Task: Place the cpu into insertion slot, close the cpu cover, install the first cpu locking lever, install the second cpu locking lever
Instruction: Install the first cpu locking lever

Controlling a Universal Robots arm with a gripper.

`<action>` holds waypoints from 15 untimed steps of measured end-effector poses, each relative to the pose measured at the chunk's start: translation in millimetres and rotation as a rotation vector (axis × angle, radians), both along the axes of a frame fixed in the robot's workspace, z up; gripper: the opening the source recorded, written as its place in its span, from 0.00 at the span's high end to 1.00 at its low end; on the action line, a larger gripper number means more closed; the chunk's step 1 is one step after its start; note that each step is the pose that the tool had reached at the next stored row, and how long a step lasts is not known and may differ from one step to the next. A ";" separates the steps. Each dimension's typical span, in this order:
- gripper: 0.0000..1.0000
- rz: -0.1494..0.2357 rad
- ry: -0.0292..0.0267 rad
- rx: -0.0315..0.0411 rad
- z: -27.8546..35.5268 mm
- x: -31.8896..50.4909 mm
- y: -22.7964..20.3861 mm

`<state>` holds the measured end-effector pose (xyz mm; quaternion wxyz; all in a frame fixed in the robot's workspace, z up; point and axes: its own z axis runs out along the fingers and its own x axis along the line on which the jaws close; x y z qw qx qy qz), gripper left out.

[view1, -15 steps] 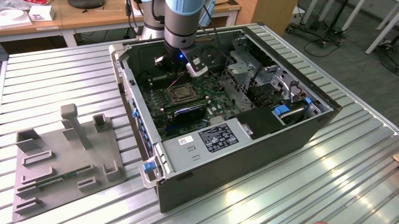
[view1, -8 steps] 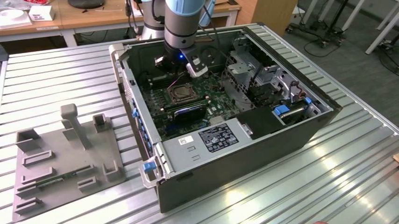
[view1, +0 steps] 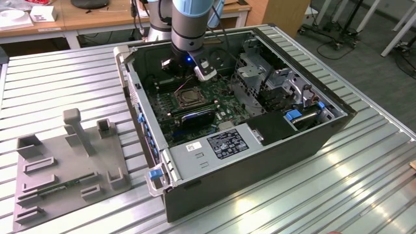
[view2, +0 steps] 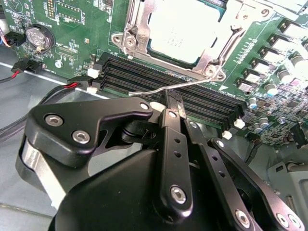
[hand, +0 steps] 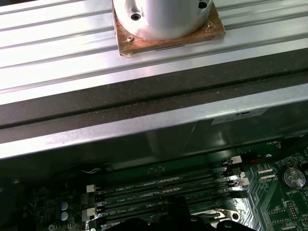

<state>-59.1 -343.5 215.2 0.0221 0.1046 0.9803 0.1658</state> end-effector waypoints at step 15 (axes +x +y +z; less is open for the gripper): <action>0.90 0.000 0.0000 0.0001 -1.3 3.3 0.0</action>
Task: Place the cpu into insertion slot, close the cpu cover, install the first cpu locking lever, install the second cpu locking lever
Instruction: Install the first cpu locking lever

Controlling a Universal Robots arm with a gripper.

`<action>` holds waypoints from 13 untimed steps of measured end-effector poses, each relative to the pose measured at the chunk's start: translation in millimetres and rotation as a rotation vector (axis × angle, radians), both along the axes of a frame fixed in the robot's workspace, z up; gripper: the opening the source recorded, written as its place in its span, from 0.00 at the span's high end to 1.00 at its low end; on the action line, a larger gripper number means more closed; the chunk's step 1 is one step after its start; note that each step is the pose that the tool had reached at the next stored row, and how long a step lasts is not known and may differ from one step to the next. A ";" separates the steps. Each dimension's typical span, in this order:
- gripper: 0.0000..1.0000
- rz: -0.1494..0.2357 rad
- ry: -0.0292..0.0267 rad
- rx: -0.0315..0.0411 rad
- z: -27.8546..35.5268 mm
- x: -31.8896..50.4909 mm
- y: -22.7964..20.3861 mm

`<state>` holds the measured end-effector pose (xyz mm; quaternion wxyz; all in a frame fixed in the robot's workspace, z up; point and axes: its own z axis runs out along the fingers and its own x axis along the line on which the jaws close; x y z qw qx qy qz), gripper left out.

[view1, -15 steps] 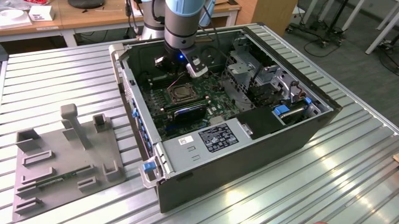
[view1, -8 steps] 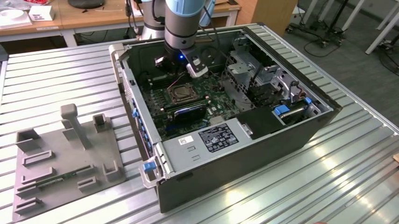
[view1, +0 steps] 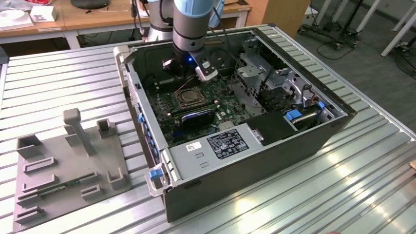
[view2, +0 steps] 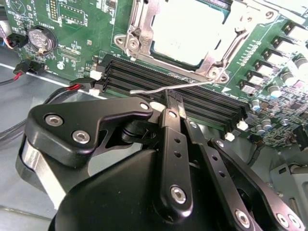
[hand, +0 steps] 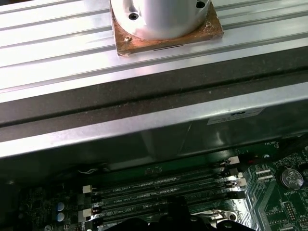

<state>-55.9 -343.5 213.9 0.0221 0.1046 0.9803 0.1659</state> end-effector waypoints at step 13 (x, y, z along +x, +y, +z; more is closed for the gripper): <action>0.90 0.000 -0.0001 -0.0004 -3.0 5.8 0.0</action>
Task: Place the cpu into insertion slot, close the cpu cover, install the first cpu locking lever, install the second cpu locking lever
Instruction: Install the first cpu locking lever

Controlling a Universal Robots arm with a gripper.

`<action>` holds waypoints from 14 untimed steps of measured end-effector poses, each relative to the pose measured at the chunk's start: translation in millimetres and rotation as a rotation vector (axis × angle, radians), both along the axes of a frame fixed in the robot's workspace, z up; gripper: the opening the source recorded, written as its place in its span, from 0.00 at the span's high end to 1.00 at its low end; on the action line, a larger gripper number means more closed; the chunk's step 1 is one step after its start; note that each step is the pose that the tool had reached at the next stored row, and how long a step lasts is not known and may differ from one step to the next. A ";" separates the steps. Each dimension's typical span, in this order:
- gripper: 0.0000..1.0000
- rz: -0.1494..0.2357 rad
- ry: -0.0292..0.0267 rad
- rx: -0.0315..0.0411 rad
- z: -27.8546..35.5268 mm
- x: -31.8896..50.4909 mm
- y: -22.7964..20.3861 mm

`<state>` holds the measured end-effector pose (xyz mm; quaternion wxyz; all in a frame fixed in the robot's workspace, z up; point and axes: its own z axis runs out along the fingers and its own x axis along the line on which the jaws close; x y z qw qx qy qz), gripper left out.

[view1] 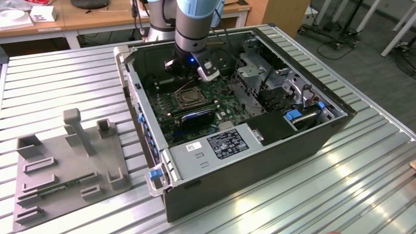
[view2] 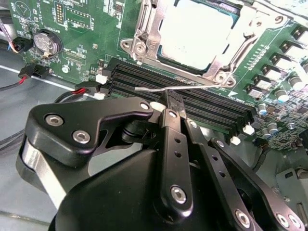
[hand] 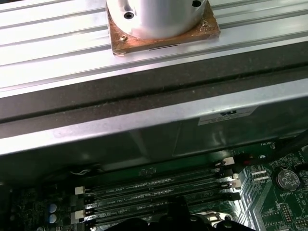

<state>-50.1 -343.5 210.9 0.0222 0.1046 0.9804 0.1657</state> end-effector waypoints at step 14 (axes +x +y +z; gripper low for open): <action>0.90 0.000 0.0001 -0.0002 -10.3 0.5 0.5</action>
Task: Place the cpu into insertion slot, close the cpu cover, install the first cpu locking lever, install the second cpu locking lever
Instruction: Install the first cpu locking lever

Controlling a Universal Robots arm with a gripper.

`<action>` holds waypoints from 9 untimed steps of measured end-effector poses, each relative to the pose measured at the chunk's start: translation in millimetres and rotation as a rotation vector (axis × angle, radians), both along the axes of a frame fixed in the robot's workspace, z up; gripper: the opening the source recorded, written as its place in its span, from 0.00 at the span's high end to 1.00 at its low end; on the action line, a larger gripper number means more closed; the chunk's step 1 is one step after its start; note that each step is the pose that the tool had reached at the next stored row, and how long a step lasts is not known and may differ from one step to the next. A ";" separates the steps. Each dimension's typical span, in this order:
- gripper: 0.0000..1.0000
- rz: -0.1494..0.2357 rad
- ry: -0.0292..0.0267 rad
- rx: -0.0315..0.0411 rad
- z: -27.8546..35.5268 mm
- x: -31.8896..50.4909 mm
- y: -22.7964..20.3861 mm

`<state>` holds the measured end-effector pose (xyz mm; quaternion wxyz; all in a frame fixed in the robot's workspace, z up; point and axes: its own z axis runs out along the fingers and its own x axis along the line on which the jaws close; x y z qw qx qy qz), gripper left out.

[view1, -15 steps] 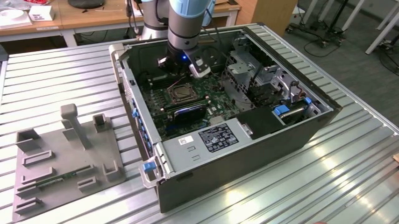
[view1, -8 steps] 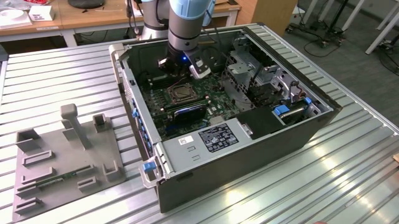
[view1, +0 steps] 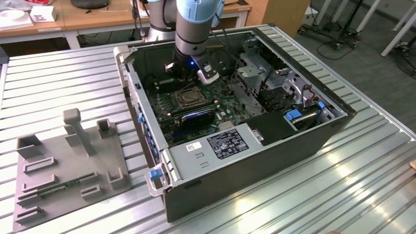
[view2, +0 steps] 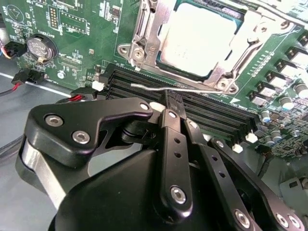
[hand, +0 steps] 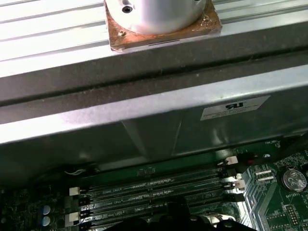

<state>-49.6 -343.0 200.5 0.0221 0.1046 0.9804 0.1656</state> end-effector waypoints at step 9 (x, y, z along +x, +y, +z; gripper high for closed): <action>0.90 0.000 0.0000 -0.0035 -2.4 0.1 0.0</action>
